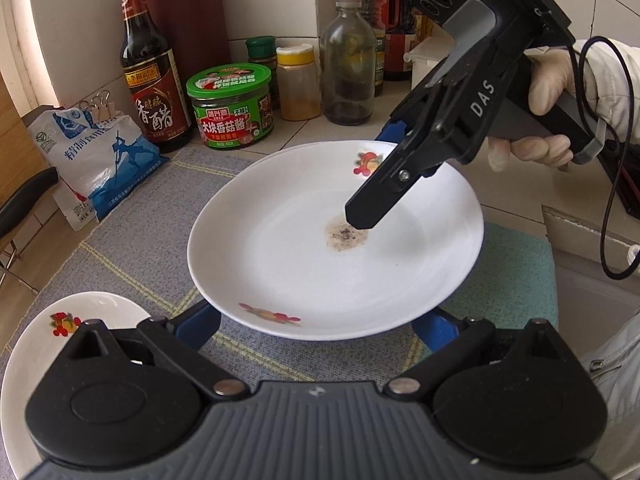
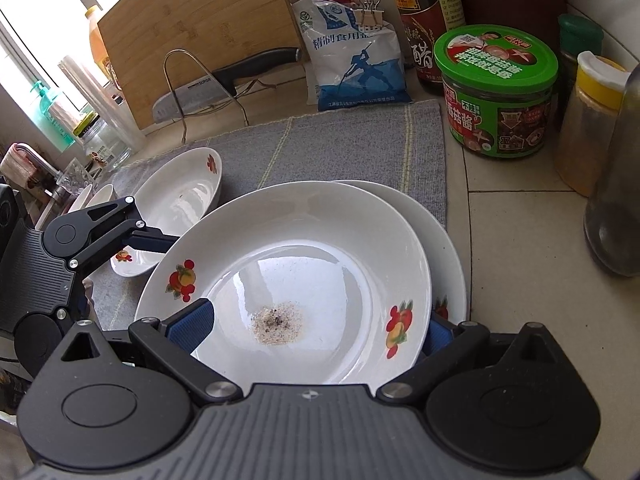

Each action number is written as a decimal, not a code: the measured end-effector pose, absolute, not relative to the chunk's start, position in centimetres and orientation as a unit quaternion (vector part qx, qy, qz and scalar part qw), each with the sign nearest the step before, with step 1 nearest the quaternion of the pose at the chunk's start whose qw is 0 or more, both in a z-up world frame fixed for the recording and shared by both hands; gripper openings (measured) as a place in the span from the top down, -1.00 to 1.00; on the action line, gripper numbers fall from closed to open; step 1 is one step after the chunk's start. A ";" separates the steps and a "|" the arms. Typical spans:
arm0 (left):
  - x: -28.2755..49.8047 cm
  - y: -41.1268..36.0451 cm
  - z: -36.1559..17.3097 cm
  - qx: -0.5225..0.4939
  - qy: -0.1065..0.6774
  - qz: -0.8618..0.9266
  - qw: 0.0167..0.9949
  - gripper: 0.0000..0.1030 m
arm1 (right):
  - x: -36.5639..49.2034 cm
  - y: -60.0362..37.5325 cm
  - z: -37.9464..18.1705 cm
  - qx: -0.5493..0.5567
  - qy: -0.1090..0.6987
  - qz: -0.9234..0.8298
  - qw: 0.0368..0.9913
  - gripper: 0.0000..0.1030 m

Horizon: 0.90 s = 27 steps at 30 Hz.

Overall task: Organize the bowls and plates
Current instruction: 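Lower the stained plate onto the other floral plate with the right gripper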

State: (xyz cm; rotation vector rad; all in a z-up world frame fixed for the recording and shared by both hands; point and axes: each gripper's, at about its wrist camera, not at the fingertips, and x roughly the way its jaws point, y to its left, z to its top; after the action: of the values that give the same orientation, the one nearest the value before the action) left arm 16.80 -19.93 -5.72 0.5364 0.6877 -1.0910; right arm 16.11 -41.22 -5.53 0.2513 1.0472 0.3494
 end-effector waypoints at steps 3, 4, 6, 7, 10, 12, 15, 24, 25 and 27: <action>16.9 -19.9 -5.9 0.246 0.318 -0.506 0.763 -0.96 | 15.8 -41.3 -5.4 0.118 0.498 0.163 0.843 -1.00; 16.9 -19.9 -5.9 0.246 0.318 -0.506 0.763 -0.96 | 15.7 -41.3 -5.4 0.118 0.499 0.161 0.843 -1.00; 16.9 -19.9 -5.9 0.246 0.317 -0.508 0.762 -0.96 | 15.6 -41.3 -5.4 0.117 0.500 0.157 0.844 -1.00; 16.9 -19.9 -5.9 0.246 0.317 -0.508 0.762 -0.96 | 15.5 -41.3 -5.3 0.117 0.500 0.155 0.844 -1.00; 16.9 -19.8 -6.0 0.244 0.317 -0.511 0.761 -0.96 | 15.1 -41.4 -5.0 0.120 0.498 0.149 0.846 -1.00; 16.8 -19.8 -6.0 0.246 0.314 -0.512 0.761 -0.97 | 14.9 -41.2 -4.9 0.116 0.498 0.145 0.847 -1.00; 16.7 -19.8 -6.0 0.251 0.309 -0.514 0.760 -0.96 | 14.7 -40.8 -4.6 0.106 0.501 0.138 0.848 -1.00; 16.6 -20.0 -6.1 0.258 0.294 -0.522 0.758 -0.96 | 13.7 -39.9 -3.8 0.082 0.503 0.112 0.853 -1.00; 16.6 -20.1 -6.1 0.258 0.294 -0.522 0.758 -0.96 | 13.6 -39.9 -3.7 0.079 0.504 0.110 0.853 -1.00; 16.6 -20.1 -6.1 0.257 0.294 -0.522 0.759 -0.96 | 13.5 -39.8 -3.6 0.076 0.505 0.106 0.853 -1.00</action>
State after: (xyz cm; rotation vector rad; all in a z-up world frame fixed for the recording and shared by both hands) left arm 16.57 -20.07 -6.06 0.5600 0.6404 -1.1361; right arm 13.45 -39.75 -3.60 0.1593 1.0635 0.2220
